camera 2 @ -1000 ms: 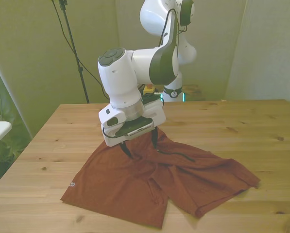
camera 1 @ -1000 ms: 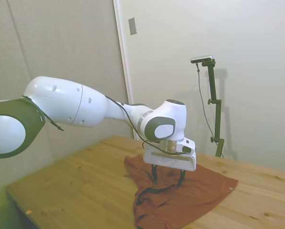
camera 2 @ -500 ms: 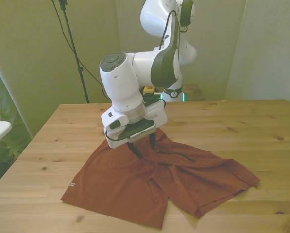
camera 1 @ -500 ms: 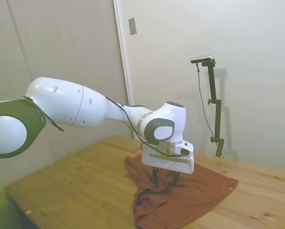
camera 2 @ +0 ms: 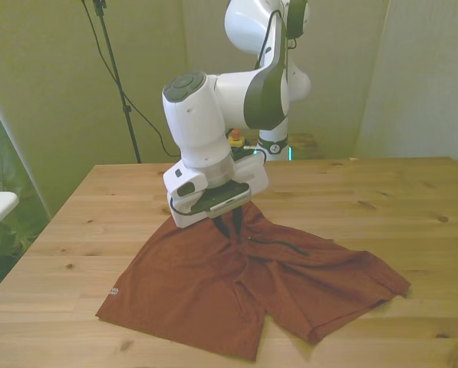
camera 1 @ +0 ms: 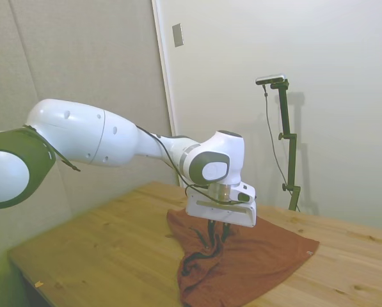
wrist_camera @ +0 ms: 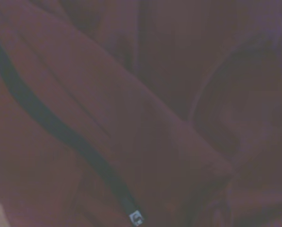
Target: Unfold the shorts
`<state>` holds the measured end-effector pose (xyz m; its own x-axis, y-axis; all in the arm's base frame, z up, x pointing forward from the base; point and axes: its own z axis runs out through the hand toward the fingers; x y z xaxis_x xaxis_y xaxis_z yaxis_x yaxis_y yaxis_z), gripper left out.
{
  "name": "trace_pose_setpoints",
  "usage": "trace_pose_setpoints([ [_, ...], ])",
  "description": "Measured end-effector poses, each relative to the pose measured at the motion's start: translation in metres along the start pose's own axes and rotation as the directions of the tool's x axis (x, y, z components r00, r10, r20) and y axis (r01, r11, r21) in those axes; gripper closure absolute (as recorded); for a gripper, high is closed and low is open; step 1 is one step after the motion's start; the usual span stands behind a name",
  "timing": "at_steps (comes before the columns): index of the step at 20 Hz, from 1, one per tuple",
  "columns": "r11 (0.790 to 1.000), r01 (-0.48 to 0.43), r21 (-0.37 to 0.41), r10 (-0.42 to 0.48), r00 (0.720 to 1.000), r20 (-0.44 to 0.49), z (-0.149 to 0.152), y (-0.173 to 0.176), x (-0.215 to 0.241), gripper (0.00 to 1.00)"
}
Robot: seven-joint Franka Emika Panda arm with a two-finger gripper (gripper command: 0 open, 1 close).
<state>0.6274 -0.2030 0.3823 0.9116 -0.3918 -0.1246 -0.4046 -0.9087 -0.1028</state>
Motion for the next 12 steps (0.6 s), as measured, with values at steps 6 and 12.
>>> trace_pose_setpoints([
  [6, 0.996, 0.045, -0.08, -0.047, 0.999, -0.013, -0.023, -0.048, -0.052, 1.0],
  [12, 0.979, 0.158, -0.131, -0.169, 0.983, -0.076, -0.045, -0.128, -0.137, 1.0],
])
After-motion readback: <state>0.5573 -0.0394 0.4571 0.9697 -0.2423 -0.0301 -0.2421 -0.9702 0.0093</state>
